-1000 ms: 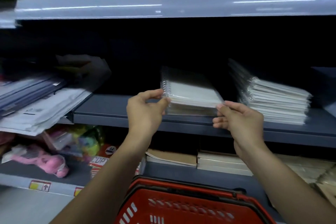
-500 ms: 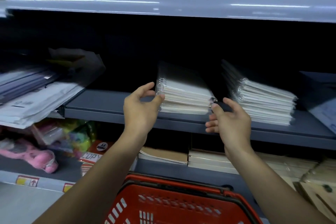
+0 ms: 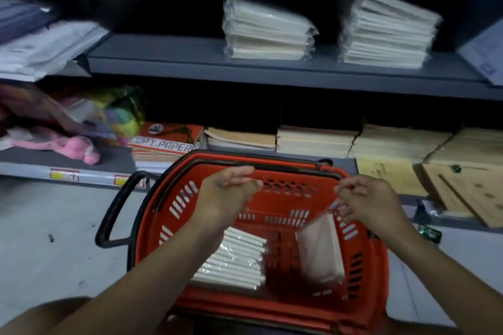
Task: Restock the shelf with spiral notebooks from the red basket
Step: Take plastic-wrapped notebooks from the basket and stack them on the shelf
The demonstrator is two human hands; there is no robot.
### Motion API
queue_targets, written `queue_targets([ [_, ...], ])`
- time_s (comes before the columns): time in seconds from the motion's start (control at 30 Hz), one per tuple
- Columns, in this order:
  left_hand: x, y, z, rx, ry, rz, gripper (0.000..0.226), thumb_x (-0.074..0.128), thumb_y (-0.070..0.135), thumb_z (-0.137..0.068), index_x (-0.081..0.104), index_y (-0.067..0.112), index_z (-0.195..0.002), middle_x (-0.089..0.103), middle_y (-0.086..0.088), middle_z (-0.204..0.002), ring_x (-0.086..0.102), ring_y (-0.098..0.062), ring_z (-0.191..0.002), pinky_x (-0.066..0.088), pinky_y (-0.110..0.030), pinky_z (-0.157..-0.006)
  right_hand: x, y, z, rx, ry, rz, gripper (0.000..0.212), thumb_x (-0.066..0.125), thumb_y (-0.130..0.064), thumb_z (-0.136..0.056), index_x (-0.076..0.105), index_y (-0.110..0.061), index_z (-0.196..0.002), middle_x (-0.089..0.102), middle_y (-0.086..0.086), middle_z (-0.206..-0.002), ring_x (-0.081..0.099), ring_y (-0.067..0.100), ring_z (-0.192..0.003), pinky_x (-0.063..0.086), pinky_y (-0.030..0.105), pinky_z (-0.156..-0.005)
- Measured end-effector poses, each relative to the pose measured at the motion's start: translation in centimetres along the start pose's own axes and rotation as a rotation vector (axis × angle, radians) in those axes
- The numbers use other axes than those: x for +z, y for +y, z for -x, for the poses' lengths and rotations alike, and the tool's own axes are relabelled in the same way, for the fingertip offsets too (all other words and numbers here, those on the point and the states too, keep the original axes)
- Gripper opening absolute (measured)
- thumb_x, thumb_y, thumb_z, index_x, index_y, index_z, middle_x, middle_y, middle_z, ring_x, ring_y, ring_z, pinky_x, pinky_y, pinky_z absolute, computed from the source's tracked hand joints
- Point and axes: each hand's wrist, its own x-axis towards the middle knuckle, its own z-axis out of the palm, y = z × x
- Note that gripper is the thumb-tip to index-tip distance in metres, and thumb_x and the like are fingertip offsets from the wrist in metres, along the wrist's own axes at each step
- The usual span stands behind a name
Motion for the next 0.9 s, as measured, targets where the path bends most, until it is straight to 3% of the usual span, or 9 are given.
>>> queue_targets([
  [0.1,0.5,-1.9,0.4,-0.114,-0.038,0.001,0.029,0.076,0.005,-0.084,0.071,0.008,-0.113,0.068,-0.003,-0.077,0.055,-0.012,-0.056,0.046,-0.022,-0.050,0.1,2.5,-0.5,0.110,-0.143,0.179,0.016,0.076,-0.018,-0.088,0.071,-0.005,-0.096,0.073,0.020,-0.075,0.071,0.037,-0.066,0.061,0.046,-0.062],
  [0.17,1.4,-2.4,0.4,-0.174,-0.088,-0.005,0.029,0.074,0.006,-0.086,0.070,0.008,-0.114,0.067,-0.007,-0.081,0.056,-0.017,-0.064,0.049,-0.026,-0.055,0.5,3.8,-0.9,0.109,-0.190,0.353,0.026,0.075,-0.020,-0.088,0.072,0.005,-0.091,0.072,0.029,-0.082,0.072,0.039,-0.073,0.060,0.051,-0.075],
  [0.23,2.3,-2.5,0.4,-0.199,-0.143,-0.027,0.029,0.074,0.009,-0.086,0.070,0.010,-0.115,0.067,-0.013,-0.089,0.058,-0.023,-0.073,0.051,-0.030,-0.060,1.3,4.9,-1.2,0.112,-0.222,0.477,0.034,0.073,-0.022,-0.088,0.069,0.012,-0.090,0.071,0.030,-0.086,0.071,0.037,-0.077,0.056,0.043,-0.073],
  [0.3,3.0,-2.7,0.0,-0.204,-0.177,-0.060,0.028,0.075,0.013,-0.086,0.071,0.013,-0.113,0.068,-0.014,-0.091,0.057,-0.025,-0.076,0.050,-0.031,-0.063,2.4,5.9,-1.5,0.123,-0.247,0.562,0.030,0.073,-0.026,-0.088,0.069,0.004,-0.086,0.070,0.019,-0.079,0.071,0.033,-0.084,0.049,0.032,-0.062],
  [0.33,3.3,-2.8,-0.1,-0.204,-0.185,-0.077,0.026,0.076,0.013,-0.086,0.072,0.015,-0.111,0.068,-0.014,-0.092,0.057,-0.025,-0.076,0.049,-0.032,-0.065,3.0,6.5,-1.6,0.128,-0.265,0.602,0.028,0.073,-0.028,-0.087,0.069,-0.001,-0.091,0.071,0.013,-0.083,0.071,0.031,-0.090,0.048,0.029,-0.061],
  [0.4,3.7,-3.0,-0.3,-0.206,-0.207,-0.101,0.023,0.076,0.014,-0.085,0.073,0.016,-0.108,0.068,-0.014,-0.091,0.056,-0.025,-0.076,0.048,-0.034,-0.068,4.2,7.8,-1.3,0.170,-0.296,0.655,0.038,0.073,-0.031,-0.087,0.068,-0.003,-0.112,0.072,0.013,-0.108,0.068,0.029,-0.102,0.052,0.029,-0.074],
  [0.5,3.8,-3.5,-0.3,-0.225,-0.239,-0.112,0.023,0.076,0.013,-0.085,0.073,0.013,-0.108,0.068,-0.012,-0.090,0.057,-0.023,-0.075,0.049,-0.031,-0.063,5.5,9.1,-0.2,0.211,-0.301,0.758,0.054,0.070,-0.035,-0.091,0.059,0.002,-0.129,0.058,0.017,-0.136,0.060,0.030,-0.120,0.048,0.030,-0.092],
  [0.73,2.2,-4.1,0.7,-0.277,-0.289,-0.145,0.021,0.076,0.014,-0.085,0.072,0.015,-0.106,0.072,-0.007,-0.092,0.060,-0.019,-0.074,0.053,-0.029,-0.065,7.2,10.0,1.3,0.220,-0.152,0.801,0.023,0.062,-0.008,-0.089,0.067,0.000,-0.110,0.071,0.016,-0.112,0.069,0.030,-0.107,0.048,0.024,-0.072],
  [0.9,0.0,-4.4,1.5,-0.327,-0.301,-0.120,0.020,0.072,0.009,-0.088,0.072,0.011,-0.107,0.071,-0.005,-0.091,0.062,-0.018,-0.072,0.057,-0.026,-0.063,6.1,5.3,0.9,0.145,-0.192,0.760,0.015,0.066,-0.022,-0.079,0.071,-0.012,-0.088,0.071,0.007,-0.091,0.069,0.030,-0.094,0.043,0.024,-0.068],
])
